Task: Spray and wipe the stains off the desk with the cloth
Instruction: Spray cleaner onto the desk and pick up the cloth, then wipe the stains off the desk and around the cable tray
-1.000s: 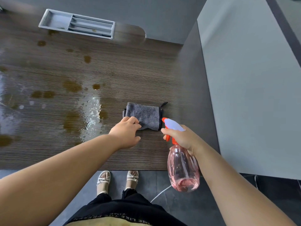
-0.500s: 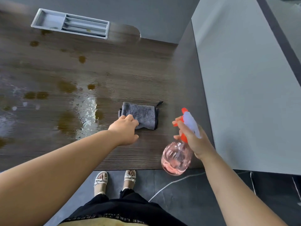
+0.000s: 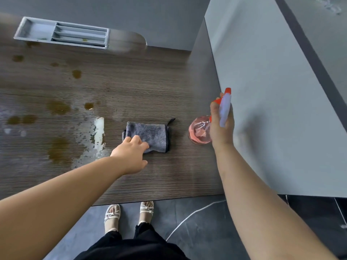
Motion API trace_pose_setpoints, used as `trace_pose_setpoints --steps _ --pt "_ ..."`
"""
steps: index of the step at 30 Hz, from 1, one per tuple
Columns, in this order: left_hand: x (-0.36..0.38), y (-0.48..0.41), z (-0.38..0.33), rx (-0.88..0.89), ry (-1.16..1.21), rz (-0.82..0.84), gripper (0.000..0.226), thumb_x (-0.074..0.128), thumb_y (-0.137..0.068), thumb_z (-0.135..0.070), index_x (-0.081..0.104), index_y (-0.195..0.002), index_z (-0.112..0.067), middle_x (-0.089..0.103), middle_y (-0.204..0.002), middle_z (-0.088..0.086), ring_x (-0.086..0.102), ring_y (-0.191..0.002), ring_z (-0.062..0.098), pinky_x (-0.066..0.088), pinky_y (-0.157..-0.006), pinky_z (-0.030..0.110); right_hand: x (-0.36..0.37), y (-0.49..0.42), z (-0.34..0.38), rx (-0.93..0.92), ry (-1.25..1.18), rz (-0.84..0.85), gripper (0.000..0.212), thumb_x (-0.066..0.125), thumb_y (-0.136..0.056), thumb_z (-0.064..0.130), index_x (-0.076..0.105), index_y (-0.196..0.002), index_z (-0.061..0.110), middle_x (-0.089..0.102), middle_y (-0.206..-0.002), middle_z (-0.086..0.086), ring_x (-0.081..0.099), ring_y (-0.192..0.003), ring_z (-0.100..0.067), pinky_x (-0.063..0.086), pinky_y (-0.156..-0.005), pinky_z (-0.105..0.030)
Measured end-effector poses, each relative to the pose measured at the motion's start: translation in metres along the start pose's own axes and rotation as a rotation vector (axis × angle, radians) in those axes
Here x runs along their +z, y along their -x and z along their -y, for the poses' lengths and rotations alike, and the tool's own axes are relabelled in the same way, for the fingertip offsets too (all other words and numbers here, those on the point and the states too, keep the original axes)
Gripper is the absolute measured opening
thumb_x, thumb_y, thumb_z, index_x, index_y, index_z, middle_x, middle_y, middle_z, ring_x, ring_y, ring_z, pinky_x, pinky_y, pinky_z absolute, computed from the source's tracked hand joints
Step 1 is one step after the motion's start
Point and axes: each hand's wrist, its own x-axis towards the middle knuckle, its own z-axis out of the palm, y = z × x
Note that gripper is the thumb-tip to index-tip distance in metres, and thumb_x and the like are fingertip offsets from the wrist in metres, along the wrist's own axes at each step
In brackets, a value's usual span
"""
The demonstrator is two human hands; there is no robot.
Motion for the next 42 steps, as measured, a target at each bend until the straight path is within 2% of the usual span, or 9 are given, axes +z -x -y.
trace_pose_setpoints --steps 6,9,12,16,21,30,35,38,42 --pt "0.003 -0.001 0.001 -0.02 0.018 -0.055 0.048 0.048 -0.092 -0.043 0.037 -0.136 -0.027 0.034 -0.134 0.001 0.03 -0.127 0.022 0.045 -0.097 0.039 -0.003 0.004 -0.006 0.016 0.056 0.028 0.069 0.065 -0.09 0.026 0.025 -0.146 0.025 0.038 -0.13 0.028 0.042 -0.11 0.014 0.033 -0.089 0.0" --pt "0.0 0.001 0.008 -0.023 0.178 -0.18 0.034 0.045 -0.094 -0.033 0.051 -0.127 -0.028 0.048 -0.127 0.0 0.041 -0.121 0.021 0.047 -0.092 0.038 -0.009 0.031 -0.027 0.17 0.048 -0.131 0.088 0.075 -0.078 0.038 0.024 -0.148 0.019 0.039 -0.14 0.008 0.048 -0.117 -0.006 0.047 -0.096 -0.026" --pt "-0.004 -0.002 0.02 -0.108 0.355 -0.388 0.028 0.05 -0.092 -0.025 0.057 -0.12 -0.023 0.055 -0.12 0.003 0.047 -0.113 0.024 0.047 -0.086 0.036 -0.004 0.083 -0.048 0.223 0.156 -0.243 0.05 0.07 -0.085 0.027 0.046 -0.127 0.012 0.045 -0.119 0.0 0.053 -0.098 -0.018 0.051 -0.089 -0.043" --pt "-0.014 -0.022 0.026 -0.295 0.331 -0.416 0.047 0.053 -0.091 -0.033 0.045 -0.135 -0.019 0.044 -0.135 0.01 0.033 -0.126 0.031 0.039 -0.099 0.041 0.025 0.115 -0.058 -0.072 0.331 0.128 0.022 0.068 -0.085 0.011 0.06 -0.105 0.015 0.053 -0.104 0.002 0.055 -0.091 -0.019 0.052 -0.083 -0.041" --pt "-0.024 -0.044 0.026 -0.37 0.391 -0.297 0.04 0.053 -0.091 -0.038 0.054 -0.127 -0.023 0.044 -0.133 0.009 0.031 -0.127 0.03 0.037 -0.099 0.04 0.061 0.089 -0.06 -0.32 0.601 0.516 0.041 0.075 -0.078 0.019 0.065 -0.117 0.013 0.055 -0.125 -0.006 0.052 -0.11 -0.028 0.045 -0.089 -0.034" --pt "-0.023 -0.022 0.038 -0.324 0.586 -0.349 0.027 0.054 -0.092 -0.033 0.055 -0.115 -0.019 0.061 -0.114 0.002 0.055 -0.104 0.024 0.047 -0.083 0.035 0.058 0.069 -0.066 -0.52 0.682 0.545 0.02 0.074 -0.08 0.013 0.073 -0.1 0.016 0.062 -0.116 -0.003 0.057 -0.098 -0.03 0.054 -0.074 -0.041" --pt "-0.005 -0.006 0.038 -0.262 0.255 -0.517 0.039 0.053 -0.091 -0.028 0.048 -0.129 -0.021 0.047 -0.132 0.005 0.038 -0.122 0.029 0.036 -0.096 0.04 0.066 0.068 -0.053 -0.667 0.818 0.644 0.041 0.082 -0.069 0.026 0.069 -0.106 0.015 0.06 -0.12 -0.008 0.054 -0.113 -0.031 0.048 -0.089 -0.044" --pt "0.016 0.006 0.033 -0.021 0.045 -0.451 0.046 0.056 -0.087 -0.038 0.049 -0.13 -0.023 0.045 -0.134 0.0 0.036 -0.126 0.024 0.031 -0.1 0.038 0.077 0.065 -0.049 -0.729 0.824 0.756 0.045 0.086 -0.062 0.026 0.07 -0.102 0.012 0.063 -0.113 -0.009 0.058 -0.107 -0.032 0.05 -0.085 -0.045" --pt "0.03 0.01 0.033 -0.01 -0.003 -0.417 0.047 0.065 -0.082 -0.037 0.053 -0.126 -0.024 0.05 -0.13 -0.002 0.044 -0.121 0.025 0.036 -0.097 0.039 0.084 0.059 -0.048 -0.776 0.815 0.74 0.026 0.082 -0.066 0.014 0.07 -0.089 0.012 0.067 -0.1 -0.007 0.063 -0.09 -0.031 0.055 -0.07 -0.04"
